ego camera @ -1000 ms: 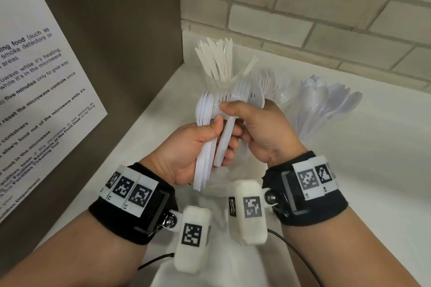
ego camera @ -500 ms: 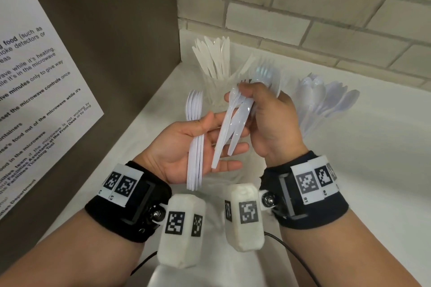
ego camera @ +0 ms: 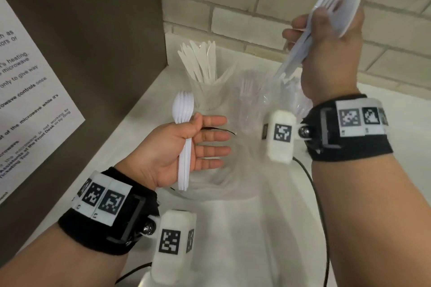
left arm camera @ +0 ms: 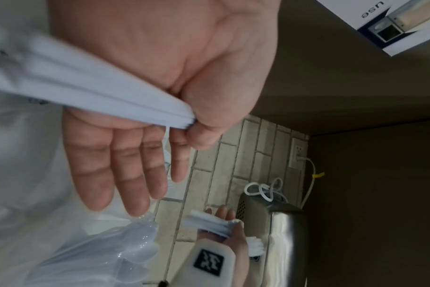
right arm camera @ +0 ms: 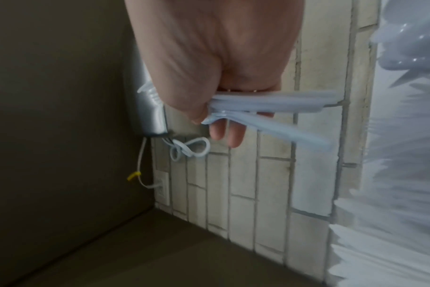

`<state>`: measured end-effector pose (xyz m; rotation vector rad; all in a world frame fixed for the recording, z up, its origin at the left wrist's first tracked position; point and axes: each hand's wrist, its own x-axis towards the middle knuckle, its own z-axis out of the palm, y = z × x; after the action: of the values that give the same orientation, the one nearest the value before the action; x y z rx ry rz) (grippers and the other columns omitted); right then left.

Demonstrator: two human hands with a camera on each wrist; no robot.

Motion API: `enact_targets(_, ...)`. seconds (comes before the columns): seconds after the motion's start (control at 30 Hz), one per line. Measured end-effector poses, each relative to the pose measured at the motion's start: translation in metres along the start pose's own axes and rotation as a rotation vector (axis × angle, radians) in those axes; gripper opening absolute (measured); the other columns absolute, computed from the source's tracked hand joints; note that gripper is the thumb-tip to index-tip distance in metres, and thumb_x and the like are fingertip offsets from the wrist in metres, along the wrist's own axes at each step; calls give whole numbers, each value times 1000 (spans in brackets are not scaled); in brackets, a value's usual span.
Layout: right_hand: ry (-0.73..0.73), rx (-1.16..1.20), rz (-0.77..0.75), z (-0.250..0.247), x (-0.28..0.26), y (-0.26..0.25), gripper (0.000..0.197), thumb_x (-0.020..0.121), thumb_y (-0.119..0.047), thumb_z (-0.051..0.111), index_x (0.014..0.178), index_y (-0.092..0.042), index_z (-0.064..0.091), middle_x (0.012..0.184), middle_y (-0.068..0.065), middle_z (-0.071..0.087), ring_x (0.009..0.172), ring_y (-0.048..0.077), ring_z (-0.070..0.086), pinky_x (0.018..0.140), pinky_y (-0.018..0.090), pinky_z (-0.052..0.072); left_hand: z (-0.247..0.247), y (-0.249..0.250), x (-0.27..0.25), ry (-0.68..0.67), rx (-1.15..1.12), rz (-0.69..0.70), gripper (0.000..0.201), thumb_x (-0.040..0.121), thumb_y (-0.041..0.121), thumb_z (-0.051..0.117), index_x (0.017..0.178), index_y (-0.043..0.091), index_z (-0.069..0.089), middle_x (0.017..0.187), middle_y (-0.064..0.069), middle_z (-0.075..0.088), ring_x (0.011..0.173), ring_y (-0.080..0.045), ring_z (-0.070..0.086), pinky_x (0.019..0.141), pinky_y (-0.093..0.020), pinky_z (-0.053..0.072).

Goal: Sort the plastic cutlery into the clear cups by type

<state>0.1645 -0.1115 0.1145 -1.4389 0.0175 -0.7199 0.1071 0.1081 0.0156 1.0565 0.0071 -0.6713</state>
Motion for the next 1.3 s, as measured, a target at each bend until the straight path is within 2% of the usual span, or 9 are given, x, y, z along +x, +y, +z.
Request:
enact_targets(0.17,-98,-147,-65,16,6,23,52,93,-4,53,138,-16,29,112,21,58,62,23,65,59,34,58,4,2,6,19,7,54,40,90,40,47,110,13,70,102,-14,72,90,-31,71,72,-40,60)
enact_targets(0.4,-64,-75,40,18,-7,69,52,90,3,52,129,-28,34,97,20,55,76,30,58,62,27,53,-2,-1,3,16,-12,86,43,86,41,47,110,14,70,102,-13,72,89,-30,71,75,-40,59)
enact_targets(0.5,6,-41,150,17,-12,88,51,84,6,57,126,-20,43,100,18,58,77,25,61,71,31,55,-2,0,3,26,-8,93,43,86,41,47,110,15,70,102,-13,72,88,-30,71,74,-39,59)
enact_targets(0.6,81,-129,219,16,-17,96,54,73,-14,75,123,-17,54,106,7,65,94,27,66,89,43,55,-1,0,2,32,0,93,43,86,41,47,111,15,69,102,-12,72,88,-30,71,75,-38,59)
enact_targets(0.77,42,-192,173,13,-17,95,71,61,-21,84,124,-27,52,125,-4,58,114,16,58,98,38,50,2,1,1,41,7,90,41,92,40,43,112,14,68,101,-12,72,87,-29,71,75,-38,58)
enact_targets(0.87,26,-173,91,9,-17,93,74,66,-16,83,129,-26,47,126,-13,53,120,6,53,103,29,46,4,1,1,40,7,87,42,89,41,45,112,14,68,100,-11,72,86,-29,72,75,-37,58)
enact_targets(1.07,-182,-551,-142,5,-16,100,32,97,-15,50,127,-10,59,135,6,56,126,15,49,106,12,33,6,1,1,35,-4,80,44,86,42,47,112,14,68,98,-10,73,86,-28,72,73,-36,59)
enact_targets(1.2,-317,-758,-135,5,-16,106,40,99,-20,47,137,-9,50,148,7,42,139,19,35,114,19,22,6,1,3,40,5,70,43,88,42,47,111,13,68,96,-10,73,83,-27,72,71,-35,60)
enact_targets(1.3,-394,-874,-164,6,-13,105,46,101,-28,39,143,-10,42,152,8,36,143,24,27,119,37,20,6,3,2,72,49,64,40,94,41,45,108,12,70,90,-8,72,75,-23,71,70,-35,59)
